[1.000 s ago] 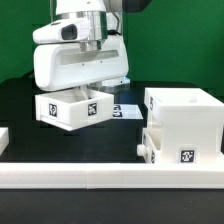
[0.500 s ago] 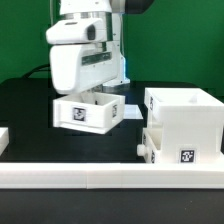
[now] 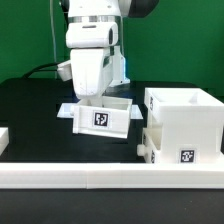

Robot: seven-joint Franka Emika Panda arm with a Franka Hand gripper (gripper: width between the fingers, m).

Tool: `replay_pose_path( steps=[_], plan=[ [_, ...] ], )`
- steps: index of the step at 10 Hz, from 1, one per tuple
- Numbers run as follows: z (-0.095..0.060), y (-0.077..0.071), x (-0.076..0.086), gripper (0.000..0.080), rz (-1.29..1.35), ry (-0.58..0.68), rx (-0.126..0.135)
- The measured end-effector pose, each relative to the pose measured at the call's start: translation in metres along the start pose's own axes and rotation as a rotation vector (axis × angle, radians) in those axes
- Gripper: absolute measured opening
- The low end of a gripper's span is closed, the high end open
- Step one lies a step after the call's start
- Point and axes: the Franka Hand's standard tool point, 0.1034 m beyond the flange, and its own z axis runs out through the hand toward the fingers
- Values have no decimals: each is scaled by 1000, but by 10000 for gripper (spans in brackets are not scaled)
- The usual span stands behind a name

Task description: Assemble drawer

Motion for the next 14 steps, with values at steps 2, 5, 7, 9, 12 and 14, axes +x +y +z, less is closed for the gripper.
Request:
replay_pose_path(
  steps=[2, 5, 7, 9, 12, 14],
  plan=[
    [0, 6, 8, 42, -44, -5, -5],
    [2, 18, 26, 42, -75, -5, 5],
    [3, 17, 24, 42, -72, -5, 7],
    [4, 17, 25, 42, -75, -5, 10],
    [11, 17, 32, 42, -92, -2, 18],
    [11, 17, 32, 42, -91, -2, 18]
  ],
)
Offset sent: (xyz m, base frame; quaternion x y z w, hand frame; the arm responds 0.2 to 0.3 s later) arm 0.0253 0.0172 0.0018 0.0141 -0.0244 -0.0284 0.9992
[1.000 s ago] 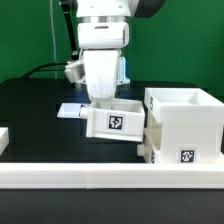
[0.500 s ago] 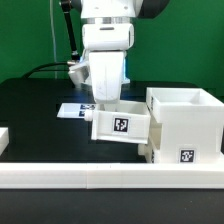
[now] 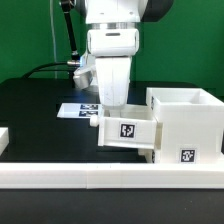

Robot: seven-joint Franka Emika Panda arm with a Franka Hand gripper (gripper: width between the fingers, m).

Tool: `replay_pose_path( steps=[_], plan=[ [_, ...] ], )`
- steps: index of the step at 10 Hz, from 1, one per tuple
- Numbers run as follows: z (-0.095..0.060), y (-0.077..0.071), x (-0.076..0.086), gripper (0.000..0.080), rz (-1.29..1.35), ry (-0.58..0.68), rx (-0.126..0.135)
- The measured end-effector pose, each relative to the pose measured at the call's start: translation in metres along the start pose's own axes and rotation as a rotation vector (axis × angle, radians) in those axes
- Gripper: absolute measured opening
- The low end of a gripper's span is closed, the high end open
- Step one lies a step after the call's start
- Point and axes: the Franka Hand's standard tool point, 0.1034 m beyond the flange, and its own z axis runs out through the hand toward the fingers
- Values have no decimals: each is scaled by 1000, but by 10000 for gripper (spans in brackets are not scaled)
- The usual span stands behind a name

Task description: Assemble drawer

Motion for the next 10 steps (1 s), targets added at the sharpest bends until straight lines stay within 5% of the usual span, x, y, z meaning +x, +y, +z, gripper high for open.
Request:
replay_pose_path(
  steps=[6, 10],
  plan=[
    [0, -1, -1, 42, 2, -2, 8],
    [-1, -3, 0, 42, -12, -16, 67]
  ],
)
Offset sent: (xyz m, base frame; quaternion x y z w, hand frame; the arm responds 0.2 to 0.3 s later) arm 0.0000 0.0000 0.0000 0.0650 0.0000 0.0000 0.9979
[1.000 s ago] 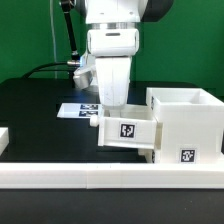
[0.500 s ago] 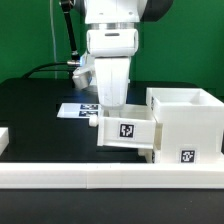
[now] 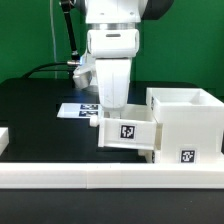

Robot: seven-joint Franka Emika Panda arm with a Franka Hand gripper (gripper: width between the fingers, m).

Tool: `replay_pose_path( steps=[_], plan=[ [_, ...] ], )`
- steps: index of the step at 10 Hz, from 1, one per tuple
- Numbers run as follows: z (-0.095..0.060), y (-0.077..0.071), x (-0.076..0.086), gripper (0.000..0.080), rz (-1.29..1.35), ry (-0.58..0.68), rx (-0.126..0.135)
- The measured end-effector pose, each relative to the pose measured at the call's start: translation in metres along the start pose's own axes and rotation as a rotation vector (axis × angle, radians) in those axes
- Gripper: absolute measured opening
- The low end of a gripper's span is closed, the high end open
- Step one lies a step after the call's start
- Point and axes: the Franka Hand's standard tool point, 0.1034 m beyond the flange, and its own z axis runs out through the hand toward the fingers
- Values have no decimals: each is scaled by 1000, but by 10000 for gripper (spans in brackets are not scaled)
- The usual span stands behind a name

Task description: Assemble drawer

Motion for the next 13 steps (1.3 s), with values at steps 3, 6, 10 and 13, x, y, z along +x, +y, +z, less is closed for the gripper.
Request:
replay_pose_path(
  steps=[3, 6, 10, 13],
  plan=[
    [1, 1, -1, 42, 2, 2, -5],
    [1, 1, 4, 42, -8, 4, -5],
    [1, 1, 6, 42, -13, 4, -4],
    [1, 1, 6, 42, -13, 4, -5]
  ],
)
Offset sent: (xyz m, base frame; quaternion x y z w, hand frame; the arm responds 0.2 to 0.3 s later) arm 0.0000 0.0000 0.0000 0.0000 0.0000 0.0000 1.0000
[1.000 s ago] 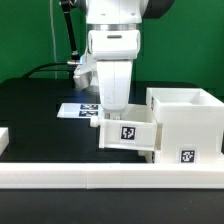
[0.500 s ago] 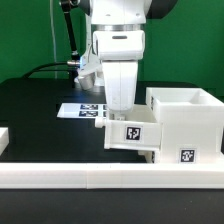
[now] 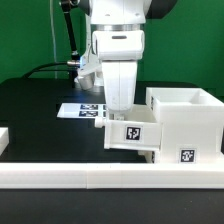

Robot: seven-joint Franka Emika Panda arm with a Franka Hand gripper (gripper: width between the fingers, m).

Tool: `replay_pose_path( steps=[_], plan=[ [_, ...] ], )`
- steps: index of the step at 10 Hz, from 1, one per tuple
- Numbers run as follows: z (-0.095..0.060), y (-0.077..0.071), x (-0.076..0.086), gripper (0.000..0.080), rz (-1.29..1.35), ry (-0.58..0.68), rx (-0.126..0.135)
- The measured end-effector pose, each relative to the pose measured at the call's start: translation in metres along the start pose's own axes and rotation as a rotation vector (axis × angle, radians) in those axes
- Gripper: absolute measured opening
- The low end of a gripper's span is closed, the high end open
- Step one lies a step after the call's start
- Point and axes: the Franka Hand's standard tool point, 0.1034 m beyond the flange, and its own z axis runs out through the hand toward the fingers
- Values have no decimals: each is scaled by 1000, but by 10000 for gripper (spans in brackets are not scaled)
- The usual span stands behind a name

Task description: Assemble drawer

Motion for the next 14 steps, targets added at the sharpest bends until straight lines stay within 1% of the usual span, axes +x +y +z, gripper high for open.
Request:
replay_pose_path(
  steps=[3, 4, 5, 8, 9, 10, 14],
  plan=[
    [0, -1, -1, 42, -16, 0, 0],
    [0, 0, -1, 42, -18, 1, -6],
    [1, 0, -1, 42, -16, 6, -25],
    [2, 0, -1, 42, -16, 6, -24],
    [2, 0, -1, 42, -27, 7, -26],
    [3, -1, 0, 42, -28, 10, -36],
    [3, 0, 4, 42, -10, 10, -36]
  ],
)
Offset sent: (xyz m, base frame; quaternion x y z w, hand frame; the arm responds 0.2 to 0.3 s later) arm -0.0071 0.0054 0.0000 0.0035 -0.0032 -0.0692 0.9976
